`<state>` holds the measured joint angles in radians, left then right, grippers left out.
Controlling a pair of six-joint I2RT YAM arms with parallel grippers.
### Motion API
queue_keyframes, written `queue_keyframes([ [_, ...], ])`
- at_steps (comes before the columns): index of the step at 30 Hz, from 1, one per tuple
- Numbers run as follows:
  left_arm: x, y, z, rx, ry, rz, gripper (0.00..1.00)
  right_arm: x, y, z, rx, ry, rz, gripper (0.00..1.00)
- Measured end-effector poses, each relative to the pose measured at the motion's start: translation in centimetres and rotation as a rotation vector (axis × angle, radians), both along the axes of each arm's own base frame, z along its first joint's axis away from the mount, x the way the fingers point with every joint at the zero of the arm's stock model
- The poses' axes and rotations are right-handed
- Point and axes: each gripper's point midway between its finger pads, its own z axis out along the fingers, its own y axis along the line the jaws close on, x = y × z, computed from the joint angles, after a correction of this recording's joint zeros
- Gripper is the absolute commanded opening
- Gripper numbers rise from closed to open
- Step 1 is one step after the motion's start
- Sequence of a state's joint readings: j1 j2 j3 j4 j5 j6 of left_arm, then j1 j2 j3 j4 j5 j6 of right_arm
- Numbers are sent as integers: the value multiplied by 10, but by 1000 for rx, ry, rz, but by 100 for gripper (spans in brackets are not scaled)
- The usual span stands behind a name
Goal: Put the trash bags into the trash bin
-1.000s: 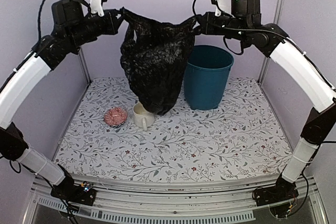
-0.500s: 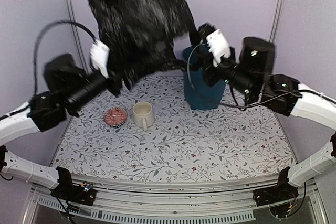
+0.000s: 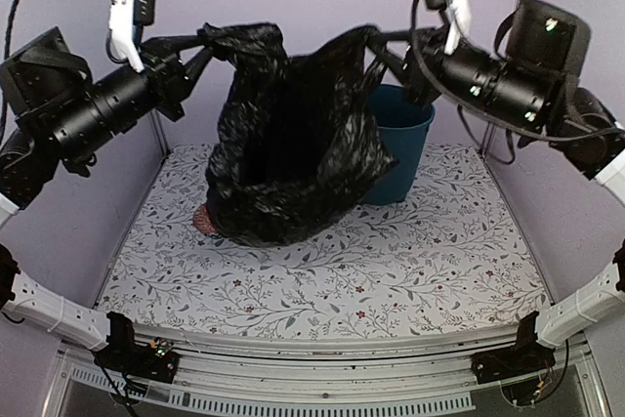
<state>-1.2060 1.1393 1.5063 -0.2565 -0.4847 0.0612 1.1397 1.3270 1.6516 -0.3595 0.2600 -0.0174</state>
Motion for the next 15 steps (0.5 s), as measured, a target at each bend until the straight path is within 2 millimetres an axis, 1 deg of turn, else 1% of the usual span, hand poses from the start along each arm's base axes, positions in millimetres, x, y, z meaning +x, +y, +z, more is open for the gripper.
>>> queue_keyframes([
  [1,-3,12,19,-42,-27,14,0,-2,-10,38,81,-49,-6,1],
  [2,-4,21,29,-66,-40,25,0,-4,-19,66,140,-91,-18,1],
  [3,-4,26,34,-78,-47,34,0,-4,-26,82,172,-114,-30,1],
  [4,-3,26,33,-75,-45,39,0,-4,-34,95,199,-139,-46,1],
  [5,-1,23,28,-65,-38,40,0,-1,-37,102,212,-151,-64,1],
  [6,3,17,19,-42,-23,42,0,3,-37,100,209,-148,-76,1],
  [7,9,10,6,-15,3,47,0,10,-32,93,192,-137,-91,1],
  [8,13,5,-3,2,23,50,0,16,-29,85,181,-122,-104,1],
  [9,21,-3,-18,31,57,53,0,25,-24,73,161,-98,-118,1],
  [10,28,-9,-33,57,92,61,0,34,-17,55,135,-62,-131,1],
  [12,42,-14,-62,104,165,82,0,51,-6,12,64,20,-157,1],
  [13,50,-14,-79,121,214,94,0,58,-4,-8,32,59,-170,1],
  [15,62,-7,-97,127,281,117,0,71,-8,-45,-18,142,-206,1],
])
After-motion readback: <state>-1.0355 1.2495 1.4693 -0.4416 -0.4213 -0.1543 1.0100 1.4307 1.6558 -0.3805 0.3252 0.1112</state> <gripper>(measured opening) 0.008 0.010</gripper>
